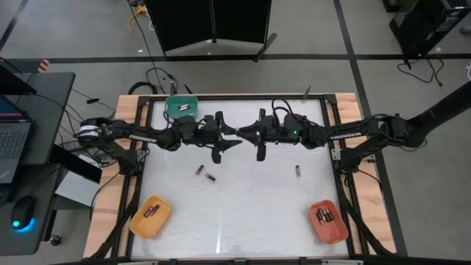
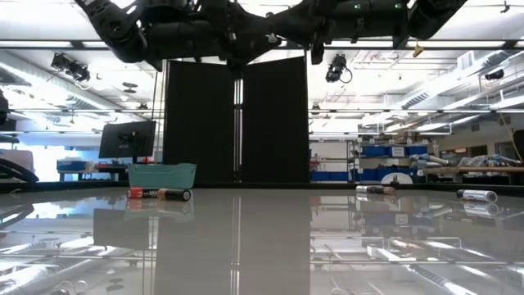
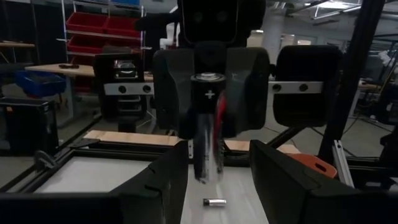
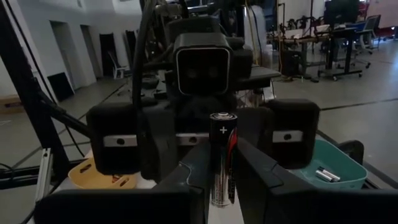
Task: Sort batteries
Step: Put the top silver battery into the blue bin
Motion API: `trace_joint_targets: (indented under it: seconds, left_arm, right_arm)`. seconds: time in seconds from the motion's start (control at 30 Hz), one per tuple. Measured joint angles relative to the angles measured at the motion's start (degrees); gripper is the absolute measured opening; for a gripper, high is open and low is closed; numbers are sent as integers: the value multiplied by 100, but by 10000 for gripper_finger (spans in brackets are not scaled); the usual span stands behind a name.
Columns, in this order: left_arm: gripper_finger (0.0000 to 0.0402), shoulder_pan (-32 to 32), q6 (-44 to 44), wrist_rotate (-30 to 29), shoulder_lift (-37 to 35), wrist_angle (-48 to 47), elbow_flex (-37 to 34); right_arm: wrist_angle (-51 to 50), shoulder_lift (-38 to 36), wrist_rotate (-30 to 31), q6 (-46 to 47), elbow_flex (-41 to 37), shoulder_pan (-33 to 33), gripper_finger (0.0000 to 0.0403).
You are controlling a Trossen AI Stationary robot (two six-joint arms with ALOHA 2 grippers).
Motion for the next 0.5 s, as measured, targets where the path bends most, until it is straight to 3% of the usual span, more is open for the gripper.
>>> trace_joint_targets:
  seconds: [0.27, 0.5]
  left_arm:
    - [159, 2, -13, 17, 61, 59, 77]
    - [80, 4, -93, 40, 61, 66, 77]
  right_arm:
    - [23, 0, -2, -11, 0, 19, 59]
    - [23, 0, -20, -58, 2, 21, 60]
